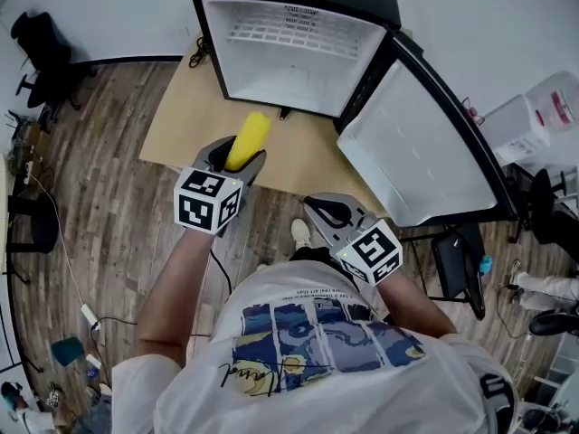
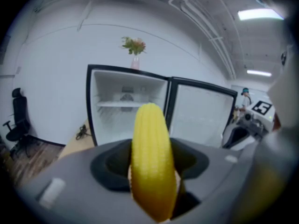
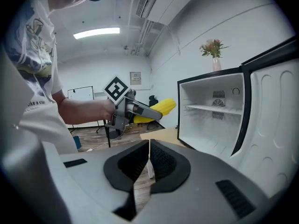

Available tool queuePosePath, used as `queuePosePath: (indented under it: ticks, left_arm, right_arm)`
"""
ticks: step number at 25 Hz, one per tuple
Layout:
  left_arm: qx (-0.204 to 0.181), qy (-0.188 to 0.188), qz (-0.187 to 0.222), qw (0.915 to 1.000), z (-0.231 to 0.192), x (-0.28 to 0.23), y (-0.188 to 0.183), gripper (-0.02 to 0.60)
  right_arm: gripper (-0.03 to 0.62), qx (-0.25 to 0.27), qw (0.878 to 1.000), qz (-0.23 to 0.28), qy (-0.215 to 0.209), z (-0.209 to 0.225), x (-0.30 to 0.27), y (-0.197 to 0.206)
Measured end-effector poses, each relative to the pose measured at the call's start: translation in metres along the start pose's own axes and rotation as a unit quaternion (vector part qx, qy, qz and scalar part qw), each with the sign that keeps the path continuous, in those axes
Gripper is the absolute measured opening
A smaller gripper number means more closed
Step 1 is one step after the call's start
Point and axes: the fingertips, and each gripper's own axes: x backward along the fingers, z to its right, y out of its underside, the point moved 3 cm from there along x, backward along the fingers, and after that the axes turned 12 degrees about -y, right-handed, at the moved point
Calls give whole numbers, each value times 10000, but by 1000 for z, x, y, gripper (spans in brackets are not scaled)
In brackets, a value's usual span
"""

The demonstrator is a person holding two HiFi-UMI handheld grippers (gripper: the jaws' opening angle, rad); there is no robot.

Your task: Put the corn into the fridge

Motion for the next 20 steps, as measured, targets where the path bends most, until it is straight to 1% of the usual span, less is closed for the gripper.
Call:
queuePosePath:
  ticks: [4,10,14,20]
  left_arm:
    - [-147,-158,6,9998,-15,-44,-34,250]
    - [-452,-410,-82,9981,-34,-106,-71,250]
    - [-661,-506,-129,9964,-42,-144,-93,250]
    - [-1009,-641,-235,9926,-50,-197,-121,250]
  right_arm:
    - [15,64,9998,57,-166,38,-5,-9]
    - [17,90,9992,111,-367,77,-7,-17]
    - [17,175,9985,62,-517,95,-6,-23]
    - [17,480,9967,27,-658,113,-4,-36]
